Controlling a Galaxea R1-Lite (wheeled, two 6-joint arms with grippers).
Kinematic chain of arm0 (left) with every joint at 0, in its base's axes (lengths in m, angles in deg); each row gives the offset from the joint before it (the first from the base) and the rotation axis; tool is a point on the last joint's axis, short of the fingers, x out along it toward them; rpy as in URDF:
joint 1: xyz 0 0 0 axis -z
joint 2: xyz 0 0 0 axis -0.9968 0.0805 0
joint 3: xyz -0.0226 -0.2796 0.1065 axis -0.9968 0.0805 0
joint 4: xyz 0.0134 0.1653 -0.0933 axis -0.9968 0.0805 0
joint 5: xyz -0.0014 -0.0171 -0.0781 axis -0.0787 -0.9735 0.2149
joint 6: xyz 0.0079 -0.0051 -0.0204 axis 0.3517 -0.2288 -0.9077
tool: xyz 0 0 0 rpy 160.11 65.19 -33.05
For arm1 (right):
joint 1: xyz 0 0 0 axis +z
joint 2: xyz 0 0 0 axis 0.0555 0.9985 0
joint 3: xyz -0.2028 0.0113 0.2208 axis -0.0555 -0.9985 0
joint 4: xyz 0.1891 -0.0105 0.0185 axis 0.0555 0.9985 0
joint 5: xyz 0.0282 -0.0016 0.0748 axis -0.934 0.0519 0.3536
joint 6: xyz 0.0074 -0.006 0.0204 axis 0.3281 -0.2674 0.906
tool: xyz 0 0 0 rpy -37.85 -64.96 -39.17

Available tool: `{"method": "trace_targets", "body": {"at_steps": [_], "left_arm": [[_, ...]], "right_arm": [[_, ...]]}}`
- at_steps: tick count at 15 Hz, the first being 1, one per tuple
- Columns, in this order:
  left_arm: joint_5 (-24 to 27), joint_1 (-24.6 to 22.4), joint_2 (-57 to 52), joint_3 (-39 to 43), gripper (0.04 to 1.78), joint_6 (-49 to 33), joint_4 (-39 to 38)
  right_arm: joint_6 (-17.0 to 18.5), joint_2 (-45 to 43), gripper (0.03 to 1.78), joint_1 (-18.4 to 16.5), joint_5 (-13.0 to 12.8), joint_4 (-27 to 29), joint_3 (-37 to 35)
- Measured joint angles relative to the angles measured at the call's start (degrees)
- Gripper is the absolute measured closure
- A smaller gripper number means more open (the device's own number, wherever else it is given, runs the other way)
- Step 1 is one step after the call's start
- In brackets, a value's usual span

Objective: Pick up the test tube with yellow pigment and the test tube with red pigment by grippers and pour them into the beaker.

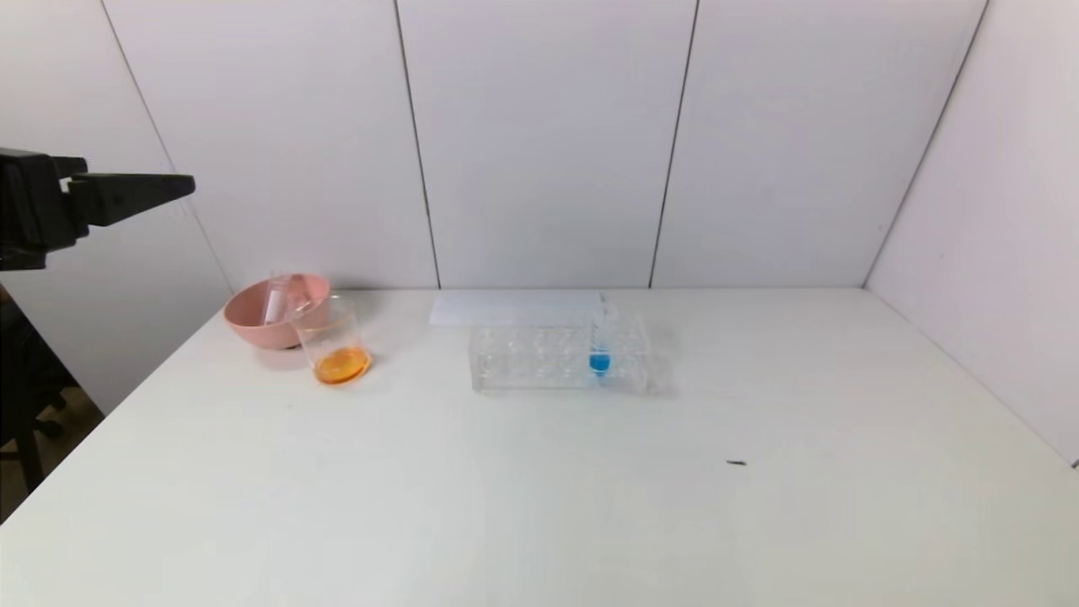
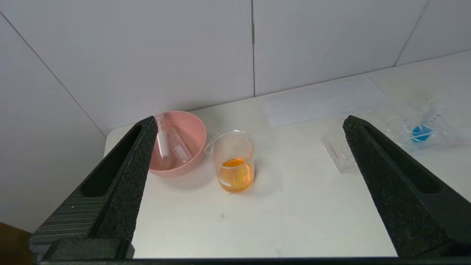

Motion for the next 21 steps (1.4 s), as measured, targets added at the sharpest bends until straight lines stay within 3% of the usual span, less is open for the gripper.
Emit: {"method": "trace_targets", "body": {"at_steps": [9, 21], "left_arm": [[1.97, 0.48, -20.21, 0.37, 0.06, 0.94, 16.01], [-0.06, 7.89, -40.25, 0.01, 0.06, 0.83, 30.44]], "right_arm": [[0.0, 0.0, 0.11, -0.02, 0.02, 0.0, 0.02], [0.0, 0.0, 0.11, 0.0, 0.0, 0.0, 0.0]]}}
